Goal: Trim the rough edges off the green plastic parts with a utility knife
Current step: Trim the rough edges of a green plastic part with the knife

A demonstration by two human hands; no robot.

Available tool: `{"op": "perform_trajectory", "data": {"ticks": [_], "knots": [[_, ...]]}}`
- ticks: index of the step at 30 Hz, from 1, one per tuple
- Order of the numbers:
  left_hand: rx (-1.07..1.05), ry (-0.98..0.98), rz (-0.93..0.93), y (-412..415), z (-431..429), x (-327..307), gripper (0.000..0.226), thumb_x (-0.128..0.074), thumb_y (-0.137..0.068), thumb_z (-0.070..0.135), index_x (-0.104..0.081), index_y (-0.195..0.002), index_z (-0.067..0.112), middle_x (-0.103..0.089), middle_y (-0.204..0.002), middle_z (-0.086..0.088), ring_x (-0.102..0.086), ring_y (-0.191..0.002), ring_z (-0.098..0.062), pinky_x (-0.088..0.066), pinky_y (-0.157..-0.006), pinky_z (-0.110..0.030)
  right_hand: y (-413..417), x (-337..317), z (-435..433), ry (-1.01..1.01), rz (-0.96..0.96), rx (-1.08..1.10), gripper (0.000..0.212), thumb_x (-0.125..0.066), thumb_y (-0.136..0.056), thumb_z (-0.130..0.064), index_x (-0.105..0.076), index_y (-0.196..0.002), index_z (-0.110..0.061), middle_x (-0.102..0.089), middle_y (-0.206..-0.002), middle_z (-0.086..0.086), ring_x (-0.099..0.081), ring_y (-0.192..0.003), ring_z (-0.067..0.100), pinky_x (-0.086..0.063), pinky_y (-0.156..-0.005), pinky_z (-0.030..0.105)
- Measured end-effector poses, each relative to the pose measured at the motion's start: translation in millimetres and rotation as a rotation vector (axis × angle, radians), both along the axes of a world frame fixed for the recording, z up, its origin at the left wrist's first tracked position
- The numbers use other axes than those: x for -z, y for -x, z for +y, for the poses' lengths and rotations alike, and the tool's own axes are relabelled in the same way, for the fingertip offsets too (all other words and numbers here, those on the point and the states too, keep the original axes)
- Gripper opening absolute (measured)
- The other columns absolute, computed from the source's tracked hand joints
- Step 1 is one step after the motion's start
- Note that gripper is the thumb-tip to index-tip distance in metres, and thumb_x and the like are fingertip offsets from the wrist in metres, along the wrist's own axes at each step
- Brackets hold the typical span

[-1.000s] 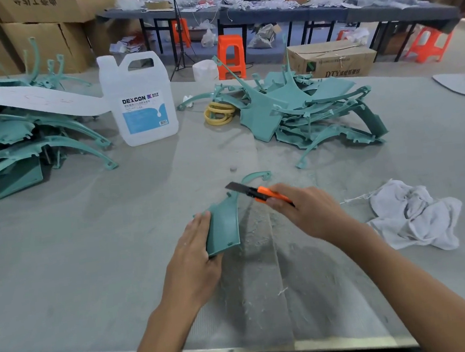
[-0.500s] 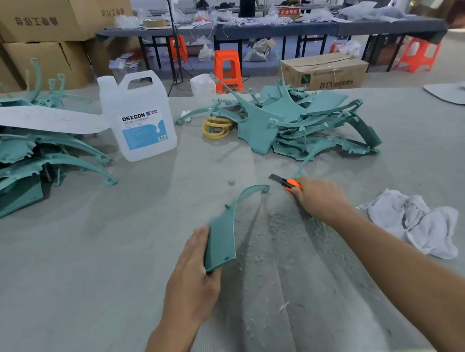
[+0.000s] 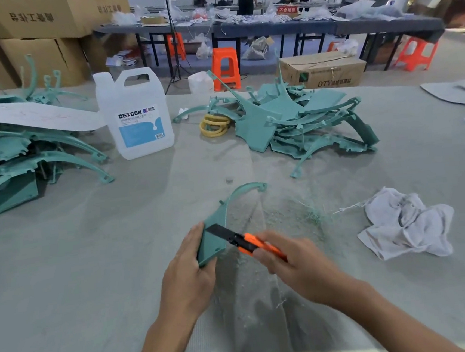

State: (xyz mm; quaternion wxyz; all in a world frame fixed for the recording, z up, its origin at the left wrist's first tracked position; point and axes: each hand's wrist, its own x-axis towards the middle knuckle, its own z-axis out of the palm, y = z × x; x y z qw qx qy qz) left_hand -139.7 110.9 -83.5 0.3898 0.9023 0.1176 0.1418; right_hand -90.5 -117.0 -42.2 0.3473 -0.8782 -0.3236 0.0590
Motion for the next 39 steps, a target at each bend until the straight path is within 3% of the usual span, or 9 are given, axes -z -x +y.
{"op": "perform_trajectory", "data": {"ticks": [8, 11, 16, 21, 26, 30, 33, 36, 39], "knots": [[0.011, 0.007, -0.013, 0, 2, 0, 0.061, -0.062, -0.097, 0.027, -0.040, -0.153, 0.033, -0.046, -0.153, 0.013, -0.046, -0.138, -0.014, -0.039, -0.110, -0.029, -75, 7, 14, 0.127, -0.247, 0.276, 0.032, -0.042, -0.104, -0.051, -0.059, -0.121, -0.030, -0.064, -0.070, -0.002, -0.062, -0.061, 0.021, -0.042, -0.053, 0.034], [-0.003, 0.019, -0.010, 0, 1, 0, 0.060, -0.062, -0.097, 0.029, -0.040, -0.153, 0.032, -0.045, -0.154, 0.015, -0.046, -0.139, -0.013, -0.038, -0.110, -0.028, -111, 13, 8, 0.373, -0.241, 0.475, 0.036, -0.037, -0.105, -0.052, -0.056, -0.120, -0.024, -0.069, -0.090, 0.010, -0.065, -0.081, 0.036, -0.044, -0.062, 0.038], [-0.015, 0.047, -0.017, 1, 3, 4, 0.059, -0.062, -0.097, 0.028, -0.042, -0.151, 0.035, -0.047, -0.151, 0.018, -0.049, -0.136, -0.011, -0.037, -0.104, -0.019, -150, 6, -10, 0.600, -0.128, 0.584, 0.039, -0.036, -0.106, -0.047, -0.057, -0.106, -0.014, -0.060, -0.085, 0.004, -0.057, -0.073, 0.027, -0.046, -0.064, 0.037], [-0.005, 0.032, -0.021, 1, 3, 4, 0.059, -0.062, -0.097, 0.029, -0.041, -0.151, 0.036, -0.045, -0.152, 0.020, -0.047, -0.137, -0.010, -0.038, -0.106, -0.024, -126, -5, -5, 0.350, -0.121, 0.531, 0.037, -0.034, -0.107, -0.048, -0.055, -0.106, -0.018, -0.062, -0.079, 0.002, -0.061, -0.069, 0.022, -0.055, -0.067, 0.042], [-0.008, 0.019, -0.012, 0, 3, 4, 0.062, -0.064, -0.096, 0.028, -0.040, -0.153, 0.034, -0.045, -0.153, 0.016, -0.047, -0.137, -0.013, -0.041, -0.106, -0.027, -54, -14, 6, 0.074, -0.023, 0.216, 0.025, -0.040, -0.103, -0.053, -0.054, -0.109, -0.034, -0.065, -0.072, 0.002, -0.064, -0.060, 0.021, -0.057, -0.059, 0.046], [-0.007, 0.009, -0.008, 1, 1, 5, 0.064, -0.065, -0.095, 0.026, -0.038, -0.153, 0.034, -0.046, -0.153, 0.013, -0.049, -0.135, -0.016, -0.042, -0.102, -0.029, -27, -25, 3, 0.108, -0.059, 0.032, 0.018, -0.042, -0.104, -0.052, -0.053, -0.114, -0.042, -0.063, -0.070, -0.005, -0.059, -0.058, 0.012, -0.052, -0.060, 0.040], [-0.008, 0.011, 0.000, 1, 0, 6, 0.064, -0.064, -0.096, 0.026, -0.037, -0.154, 0.033, -0.045, -0.154, 0.013, -0.048, -0.136, -0.016, -0.043, -0.102, -0.031, -38, -38, 2, 0.204, -0.145, -0.032, 0.027, -0.036, -0.101, -0.059, -0.054, -0.116, -0.046, -0.060, -0.065, -0.009, -0.057, -0.054, 0.006, -0.048, -0.049, 0.025], [-0.003, 0.007, 0.000, 0, 0, 7, 0.064, -0.063, -0.097, 0.027, -0.037, -0.154, 0.032, -0.041, -0.156, 0.015, -0.044, -0.140, -0.013, -0.039, -0.109, -0.031, -78, -39, 0, 0.321, -0.210, 0.076, 0.030, -0.036, -0.102, -0.056, -0.060, -0.115, -0.044, -0.061, -0.067, -0.010, -0.055, -0.052, 0.003, -0.044, -0.047, 0.022], [-0.006, 0.019, -0.003, 1, 0, 7, 0.063, -0.063, -0.097, 0.028, -0.037, -0.154, 0.032, -0.041, -0.155, 0.017, -0.043, -0.141, -0.011, -0.037, -0.110, -0.028, -127, -32, -12, 0.570, -0.135, 0.320, 0.036, -0.039, -0.106, -0.046, -0.065, -0.102, -0.021, -0.062, -0.081, 0.001, -0.063, -0.075, 0.021, -0.049, -0.063, 0.033]]}}
